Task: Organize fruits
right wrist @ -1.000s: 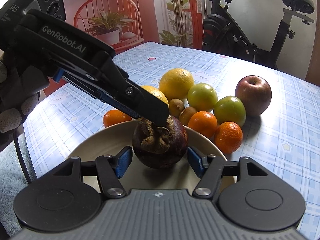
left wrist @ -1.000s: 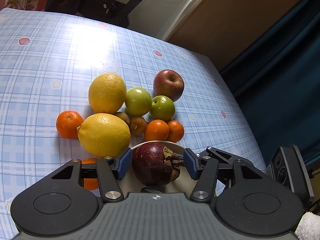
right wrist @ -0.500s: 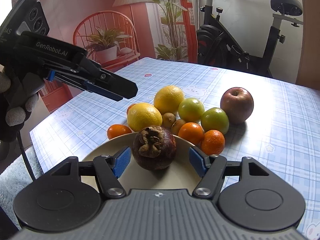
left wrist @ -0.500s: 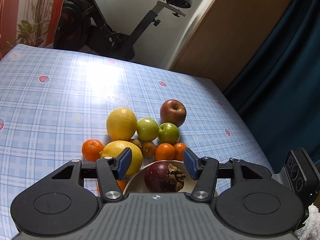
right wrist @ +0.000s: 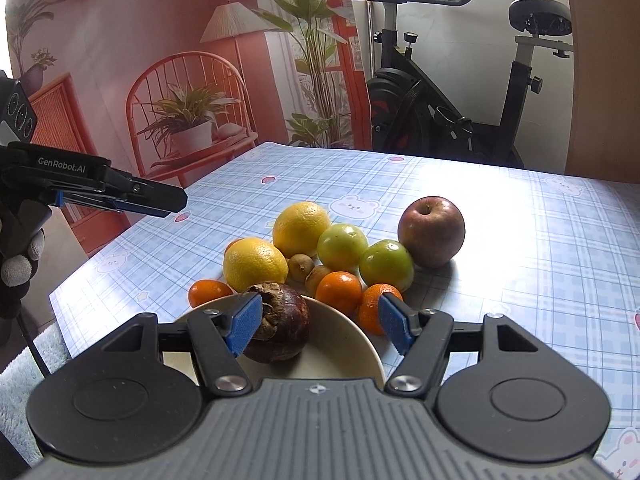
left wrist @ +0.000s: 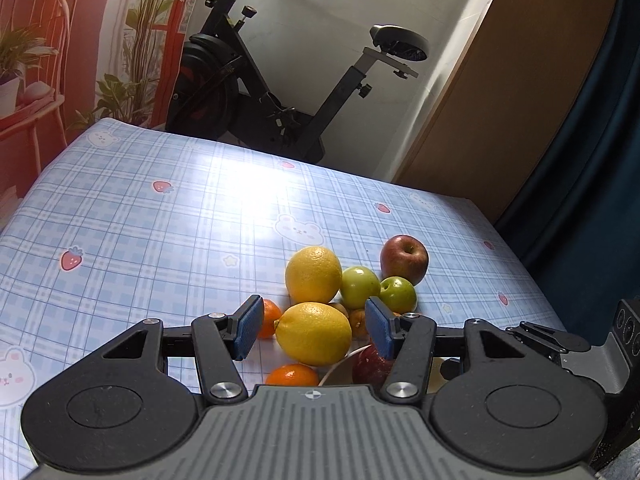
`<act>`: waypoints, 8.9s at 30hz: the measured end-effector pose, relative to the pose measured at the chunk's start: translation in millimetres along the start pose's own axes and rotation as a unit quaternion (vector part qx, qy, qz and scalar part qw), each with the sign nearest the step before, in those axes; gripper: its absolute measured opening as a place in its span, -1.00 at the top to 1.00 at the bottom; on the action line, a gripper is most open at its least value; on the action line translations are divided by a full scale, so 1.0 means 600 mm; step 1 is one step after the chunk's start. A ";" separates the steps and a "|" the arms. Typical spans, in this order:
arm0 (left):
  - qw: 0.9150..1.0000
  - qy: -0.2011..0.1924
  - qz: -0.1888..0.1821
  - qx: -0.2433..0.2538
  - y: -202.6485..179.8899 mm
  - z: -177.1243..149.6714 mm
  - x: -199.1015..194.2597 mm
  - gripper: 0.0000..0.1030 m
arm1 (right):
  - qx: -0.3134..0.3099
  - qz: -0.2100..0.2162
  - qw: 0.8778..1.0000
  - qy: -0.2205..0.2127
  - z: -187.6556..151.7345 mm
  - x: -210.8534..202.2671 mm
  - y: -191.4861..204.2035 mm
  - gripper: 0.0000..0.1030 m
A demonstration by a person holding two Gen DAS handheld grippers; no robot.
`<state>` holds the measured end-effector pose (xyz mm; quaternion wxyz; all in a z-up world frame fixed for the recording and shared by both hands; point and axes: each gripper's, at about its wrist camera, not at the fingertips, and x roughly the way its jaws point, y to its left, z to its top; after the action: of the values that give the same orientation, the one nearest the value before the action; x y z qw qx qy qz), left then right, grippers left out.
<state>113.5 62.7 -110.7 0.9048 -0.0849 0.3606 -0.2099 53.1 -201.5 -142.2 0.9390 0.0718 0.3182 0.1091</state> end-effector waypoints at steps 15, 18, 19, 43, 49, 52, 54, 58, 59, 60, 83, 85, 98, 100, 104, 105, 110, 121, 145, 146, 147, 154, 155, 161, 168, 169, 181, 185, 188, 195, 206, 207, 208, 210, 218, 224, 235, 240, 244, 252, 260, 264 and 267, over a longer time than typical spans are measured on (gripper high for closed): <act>0.995 -0.024 0.098 -0.013 0.055 0.005 0.014 0.00 | 0.024 -0.029 0.999 0.012 0.007 0.037 -0.054 0.04; 0.994 -0.020 0.107 -0.020 0.067 0.006 0.020 0.00 | 0.027 -0.031 0.999 0.018 0.011 0.049 -0.061 0.04; 0.994 -0.018 0.107 -0.021 0.068 0.005 0.022 0.00 | 0.028 -0.031 0.999 0.020 0.011 0.053 -0.063 0.04; 0.995 0.049 0.067 -0.055 0.078 0.008 0.093 0.00 | 0.059 -0.025 0.997 0.030 0.001 0.059 -0.081 0.35; 0.989 0.072 0.041 -0.121 0.092 0.014 0.126 0.00 | 0.066 -0.030 0.997 0.028 -0.003 0.053 -0.089 0.35; 0.985 0.083 0.037 -0.145 0.096 0.013 0.141 0.04 | 0.064 -0.032 0.997 0.027 -0.004 0.052 -0.088 0.35; 0.984 0.086 0.036 -0.152 0.095 0.011 0.148 0.04 | 0.063 -0.032 0.997 0.027 -0.004 0.052 -0.088 0.35; 0.983 0.087 0.035 -0.161 0.097 0.010 0.154 0.04 | 0.063 -0.032 0.997 0.027 -0.003 0.053 -0.088 0.35; 0.983 0.087 0.036 -0.160 0.097 0.011 0.155 0.05 | 0.063 -0.032 0.997 0.027 -0.003 0.053 -0.088 0.35; 0.983 0.087 0.034 -0.158 0.096 0.011 0.156 0.17 | 0.063 -0.032 0.997 0.027 -0.003 0.052 -0.088 0.35; 0.999 0.030 0.013 -0.032 0.014 0.004 0.013 0.33 | 0.052 -0.021 0.998 -0.001 0.003 -0.005 -0.052 0.36; 0.999 0.031 0.004 -0.019 -0.001 -0.008 0.010 0.33 | 0.045 -0.019 0.999 0.002 0.000 -0.007 -0.041 0.36; 0.998 0.059 -0.028 0.005 -0.030 -0.052 0.019 0.33 | 0.005 -0.020 0.999 0.026 -0.015 0.014 0.003 0.36; 0.998 0.062 -0.027 0.003 -0.031 -0.054 0.024 0.32 | 0.006 -0.020 0.999 0.028 -0.016 0.019 0.002 0.36; 0.997 0.070 -0.029 0.007 -0.032 -0.059 0.032 0.32 | 0.009 -0.020 0.999 0.031 -0.019 0.023 -0.002 0.36; 0.997 0.071 -0.030 0.009 -0.033 -0.060 0.034 0.32 | 0.010 -0.021 0.999 0.031 -0.019 0.025 -0.003 0.36; 0.997 0.073 -0.028 0.014 -0.035 -0.063 0.045 0.32 | 0.013 -0.018 0.999 0.032 -0.023 0.028 -0.006 0.36; 0.997 0.074 -0.018 0.016 -0.033 -0.065 0.049 0.31 | 0.019 -0.015 0.999 0.035 -0.026 0.031 -0.006 0.34; 0.997 -0.032 0.073 -0.003 -0.014 -0.055 -0.026 0.32 | 0.049 -0.038 0.998 -0.003 -0.017 -0.013 -0.028 0.33; 0.996 -0.035 0.076 -0.008 -0.010 -0.053 -0.029 0.32 | 0.050 -0.038 0.998 -0.004 -0.017 -0.014 -0.029 0.33; 0.996 -0.038 0.078 -0.012 -0.006 -0.051 -0.031 0.32 | 0.052 -0.039 0.998 -0.005 -0.017 -0.015 -0.031 0.33; 0.994 -0.049 0.098 -0.025 0.011 -0.032 -0.033 0.32 | 0.055 -0.044 0.997 -0.007 -0.012 -0.019 -0.037 0.33; 0.993 -0.052 0.101 -0.025 0.013 -0.030 -0.035 0.32 | 0.055 -0.045 0.997 -0.008 -0.011 -0.020 -0.038 0.33; 0.992 -0.066 0.107 -0.020 0.015 -0.006 -0.041 0.32 | 0.048 -0.052 0.997 -0.010 -0.002 -0.020 -0.045 0.33; 0.990 -0.086 0.107 0.015 -0.012 0.032 -0.036 0.31 | 0.028 -0.066 0.997 -0.015 0.018 -0.014 -0.060 0.33; 0.990 -0.088 0.106 0.020 -0.018 0.038 -0.033 0.31 | 0.023 -0.069 0.997 -0.015 0.020 -0.012 -0.062 0.33; 0.997 -0.041 0.061 0.035 -0.048 0.091 0.069 0.19 | 0.004 -0.087 0.996 -0.009 0.044 0.047 -0.100 0.33; 0.998 -0.025 0.048 0.043 -0.063 0.111 0.112 0.18 | 0.006 -0.089 0.996 -0.004 0.052 0.073 -0.114 0.28; 0.999 -0.007 0.021 0.039 -0.073 0.120 0.142 0.17 | 0.004 -0.088 0.996 0.005 0.053 0.091 -0.126 0.27; 0.997 0.051 -0.042 0.033 -0.108 0.126 0.227 -0.02 | -0.009 -0.067 0.998 0.021 0.048 0.112 -0.148 0.12; 0.990 0.119 -0.081 0.006 -0.108 0.116 0.318 -0.05 | -0.033 -0.041 0.998 0.038 0.045 0.143 -0.156 0.04; 0.988 0.125 -0.088 -0.001 -0.104 0.114 0.322 -0.05 | -0.033 -0.039 0.998 0.038 0.045 0.144 -0.158 0.02; 0.987 0.131 -0.093 -0.008 -0.099 0.120 0.333 -0.08 | -0.032 -0.037 0.998 0.037 0.045 0.145 -0.162 0.01; 0.986 0.133 -0.098 -0.013 -0.093 0.115 0.336 -0.19 | -0.033 -0.032 0.998 0.037 0.044 0.146 -0.165 0.00; 0.986 0.138 -0.095 0.014 -0.106 0.115 0.361 -0.25 | -0.051 -0.028 0.998 0.039 0.039 0.152 -0.163 -0.05; 0.986 0.143 -0.087 0.019 -0.107 0.121 0.365 -0.21 | -0.060 -0.024 0.997 0.036 0.038 0.148 -0.156 -0.05; 0.984 0.136 -0.105 0.039 -0.133 0.141 0.370 -0.12 | -0.061 -0.019 0.997 0.039 0.040 0.146 -0.158 -0.05; 0.983 0.136 -0.121 0.037 -0.134 0.141 0.372 -0.08 | -0.062 -0.020 0.997 0.036 0.040 0.145 -0.160 -0.13; 0.982 0.141 -0.119 0.043 -0.135 0.136 0.378 -0.06 | -0.060 -0.015 0.997 0.036 0.042 0.147 -0.165 -0.16; 0.979 0.151 -0.119 0.062 -0.128 0.129 0.369 -0.01 | -0.054 -0.006 0.998 0.037 0.040 0.146 -0.173 -0.13; 0.980 0.145 -0.113 0.080 -0.138 0.129 0.358 -0.01 | -0.053 -0.004 0.998 0.037 0.044 0.145 -0.179 -0.14; 0.979 0.143 -0.123 0.073 -0.139 0.134 0.350 -0.01 | -0.050 -0.006 0.998 0.030 0.046 0.130 -0.181 -0.13; 0.979 0.142 -0.124 0.081 -0.146 0.134 0.334 -0.01 | -0.054 -0.011 0.998 0.032 0.050 0.119 -0.175 -0.13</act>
<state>271.4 -104.0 -149.3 0.8151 -0.0244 0.4537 -0.3594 143.3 -287.0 -181.6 0.9320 0.0138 0.3423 0.1184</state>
